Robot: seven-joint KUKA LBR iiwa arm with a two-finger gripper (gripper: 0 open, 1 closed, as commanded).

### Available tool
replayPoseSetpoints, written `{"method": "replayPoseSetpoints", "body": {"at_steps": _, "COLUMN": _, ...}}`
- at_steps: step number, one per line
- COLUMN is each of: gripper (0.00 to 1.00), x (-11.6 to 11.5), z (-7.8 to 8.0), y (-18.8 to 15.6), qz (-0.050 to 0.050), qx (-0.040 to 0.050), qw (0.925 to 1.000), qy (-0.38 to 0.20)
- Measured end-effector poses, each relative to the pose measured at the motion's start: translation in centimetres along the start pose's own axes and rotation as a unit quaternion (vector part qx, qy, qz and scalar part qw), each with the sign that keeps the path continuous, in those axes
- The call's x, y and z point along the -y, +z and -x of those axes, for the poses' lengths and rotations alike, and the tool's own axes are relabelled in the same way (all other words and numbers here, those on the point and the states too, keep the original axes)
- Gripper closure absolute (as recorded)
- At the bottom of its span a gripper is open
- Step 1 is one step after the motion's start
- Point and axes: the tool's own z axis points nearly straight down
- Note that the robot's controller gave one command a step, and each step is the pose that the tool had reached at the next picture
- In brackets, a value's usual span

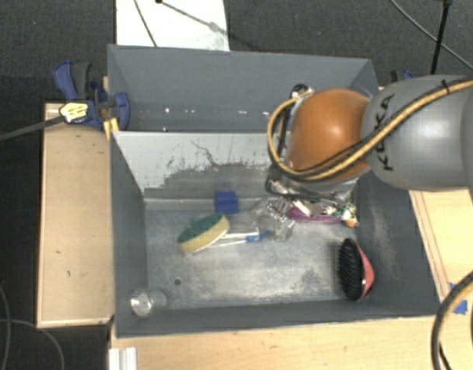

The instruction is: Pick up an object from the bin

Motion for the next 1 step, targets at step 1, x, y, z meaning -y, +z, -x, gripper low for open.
{"method": "replayPoseSetpoints", "body": {"at_steps": 1, "gripper": 1.00, "x": 0.10, "z": 0.26, "y": -6.31, "qz": -0.001, "qx": 0.0012, "qw": 1.0000, "qy": 0.004}}
